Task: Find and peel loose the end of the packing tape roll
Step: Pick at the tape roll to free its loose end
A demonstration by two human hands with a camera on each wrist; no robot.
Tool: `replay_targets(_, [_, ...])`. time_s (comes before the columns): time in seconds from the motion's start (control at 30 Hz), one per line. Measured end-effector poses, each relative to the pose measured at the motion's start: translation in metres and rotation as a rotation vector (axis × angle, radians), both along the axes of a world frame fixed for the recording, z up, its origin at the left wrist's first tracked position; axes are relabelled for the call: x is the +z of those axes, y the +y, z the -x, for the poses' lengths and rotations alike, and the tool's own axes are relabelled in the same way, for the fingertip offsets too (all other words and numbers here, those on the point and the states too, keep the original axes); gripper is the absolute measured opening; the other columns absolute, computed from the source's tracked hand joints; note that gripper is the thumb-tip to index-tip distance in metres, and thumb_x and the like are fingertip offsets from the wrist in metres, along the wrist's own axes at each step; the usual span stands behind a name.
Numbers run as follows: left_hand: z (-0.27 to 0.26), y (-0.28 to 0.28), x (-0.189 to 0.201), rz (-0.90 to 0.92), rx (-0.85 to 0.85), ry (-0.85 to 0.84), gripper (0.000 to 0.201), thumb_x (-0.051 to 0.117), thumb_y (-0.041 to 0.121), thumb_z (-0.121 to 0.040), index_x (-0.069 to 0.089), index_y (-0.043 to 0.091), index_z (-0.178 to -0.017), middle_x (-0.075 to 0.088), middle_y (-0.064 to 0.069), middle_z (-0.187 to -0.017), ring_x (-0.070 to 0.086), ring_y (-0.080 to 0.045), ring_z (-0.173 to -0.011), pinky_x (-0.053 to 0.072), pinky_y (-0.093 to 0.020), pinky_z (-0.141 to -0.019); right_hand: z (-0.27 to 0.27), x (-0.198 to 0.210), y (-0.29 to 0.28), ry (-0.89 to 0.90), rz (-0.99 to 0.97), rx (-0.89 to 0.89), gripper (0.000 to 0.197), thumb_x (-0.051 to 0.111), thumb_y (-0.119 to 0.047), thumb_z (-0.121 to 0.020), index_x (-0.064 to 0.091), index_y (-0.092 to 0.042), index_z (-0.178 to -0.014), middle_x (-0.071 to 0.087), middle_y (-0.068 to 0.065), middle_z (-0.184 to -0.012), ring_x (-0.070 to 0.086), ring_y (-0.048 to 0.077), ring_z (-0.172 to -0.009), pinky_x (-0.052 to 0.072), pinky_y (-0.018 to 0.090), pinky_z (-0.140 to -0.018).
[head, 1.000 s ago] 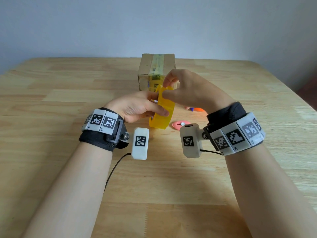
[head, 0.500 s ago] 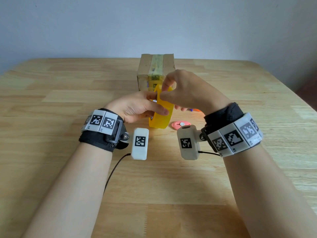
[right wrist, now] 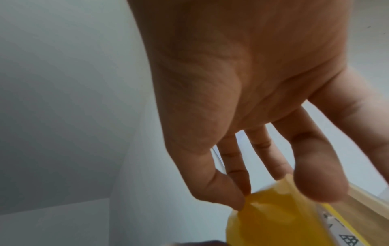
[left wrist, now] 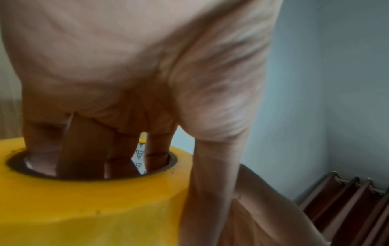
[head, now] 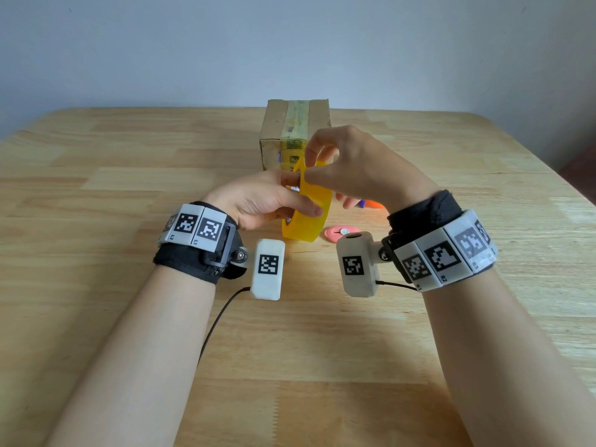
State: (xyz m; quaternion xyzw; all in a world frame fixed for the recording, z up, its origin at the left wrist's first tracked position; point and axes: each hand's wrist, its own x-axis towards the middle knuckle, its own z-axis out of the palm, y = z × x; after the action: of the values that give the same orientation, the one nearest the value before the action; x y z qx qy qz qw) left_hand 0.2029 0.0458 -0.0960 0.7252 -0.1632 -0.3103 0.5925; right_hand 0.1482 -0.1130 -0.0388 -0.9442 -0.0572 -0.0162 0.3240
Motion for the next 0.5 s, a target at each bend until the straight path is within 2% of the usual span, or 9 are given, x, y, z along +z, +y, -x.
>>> replay_targets(0.03, [0.0,-0.0003,-0.0001,0.002,0.005,0.004,0.037,0.086,-0.002,-0.062,0.073,0.015,-0.092,0.078,0.002,-0.083,0.07,-0.026,-0.095,0.053,-0.037,-0.09,0.0001,-0.0001,0.0006,0.007,-0.004,0.003,0.018,0.067,-0.033,-0.09,0.068,-0.022,-0.103,0.073,0.007,-0.104,0.074,0.022,-0.064,0.066,0.042,-0.057])
replay_targets(0.1, [-0.001,0.0005,-0.0007,0.014,0.019,0.008,0.026,0.08,-0.004,-0.072,0.076,0.02,-0.081,0.076,0.004,-0.077,0.068,-0.023,-0.087,0.054,-0.032,-0.08,-0.0001,-0.0013,0.003,0.028,0.002,0.014,0.015,0.067,-0.032,-0.091,0.07,-0.02,-0.099,0.069,0.005,-0.106,0.071,0.02,-0.064,0.065,0.038,-0.056])
replay_targets(0.17, [-0.0029,0.0016,-0.0014,0.024,0.021,0.018,0.03,0.072,-0.008,-0.079,0.076,0.021,-0.074,0.074,0.006,-0.071,0.067,-0.018,-0.08,0.052,-0.025,-0.069,-0.0007,-0.0025,0.0039,0.029,0.029,0.016,0.011,0.066,-0.031,-0.092,0.069,-0.021,-0.095,0.065,0.002,-0.107,0.07,0.019,-0.061,0.058,0.025,-0.045])
replay_targets(0.2, [-0.0027,0.0016,-0.0019,0.023,0.024,0.022,0.029,0.07,-0.009,-0.081,0.074,0.02,-0.079,0.074,0.007,-0.07,0.068,-0.017,-0.079,0.054,-0.024,-0.069,-0.0012,-0.0025,0.0033,0.021,0.056,0.007,0.013,0.065,-0.033,-0.092,0.068,-0.022,-0.097,0.065,0.001,-0.105,0.071,0.019,-0.059,0.049,0.019,-0.037])
replay_targets(0.27, [-0.0017,0.0018,-0.0019,0.023,0.029,0.02,0.028,0.07,-0.01,-0.081,0.07,0.016,-0.091,0.076,0.006,-0.073,0.07,-0.018,-0.083,0.055,-0.026,-0.075,-0.0037,-0.0029,0.001,-0.006,0.075,-0.013,0.019,0.062,-0.037,-0.092,0.064,-0.025,-0.107,0.066,-0.001,-0.105,0.071,0.019,-0.054,0.04,0.018,-0.033])
replay_targets(0.33, [-0.0002,0.0002,-0.0008,0.015,0.032,0.016,0.028,0.073,-0.008,-0.079,0.07,0.016,-0.094,0.077,0.005,-0.076,0.069,-0.023,-0.089,0.053,-0.03,-0.08,-0.0054,-0.0045,-0.0007,-0.01,0.046,-0.024,0.022,0.06,-0.036,-0.093,0.061,-0.026,-0.113,0.066,0.0,-0.111,0.071,0.02,-0.054,0.048,0.022,-0.037])
replay_targets(0.4, [0.0006,-0.0015,0.0,0.005,0.032,0.009,0.033,0.08,-0.005,-0.07,0.071,0.016,-0.094,0.077,0.002,-0.082,0.067,-0.026,-0.096,0.051,-0.032,-0.083,-0.0064,-0.0059,0.0002,-0.002,0.007,-0.02,0.024,0.062,-0.035,-0.093,0.061,-0.024,-0.114,0.069,0.003,-0.111,0.074,0.023,-0.057,0.06,0.031,-0.048])
replay_targets(0.43, [0.0004,-0.002,0.0,0.0,0.033,0.01,0.038,0.084,-0.004,-0.064,0.072,0.016,-0.094,0.076,-0.002,-0.088,0.066,-0.028,-0.099,0.049,-0.034,-0.085,-0.0067,-0.0064,0.001,-0.001,-0.002,-0.014,0.025,0.065,-0.036,-0.092,0.061,-0.023,-0.114,0.069,0.004,-0.11,0.075,0.022,-0.058,0.06,0.03,-0.048])
replay_targets(0.5, [0.0004,-0.0016,-0.0003,0.004,0.039,0.017,0.04,0.083,-0.001,-0.06,0.073,0.015,-0.095,0.074,-0.007,-0.094,0.063,-0.029,-0.102,0.046,-0.037,-0.087,-0.0066,-0.0064,0.0025,-0.009,0.004,-0.011,0.028,0.071,-0.039,-0.09,0.061,-0.024,-0.111,0.069,0.002,-0.109,0.075,0.019,-0.056,0.051,0.022,-0.039])
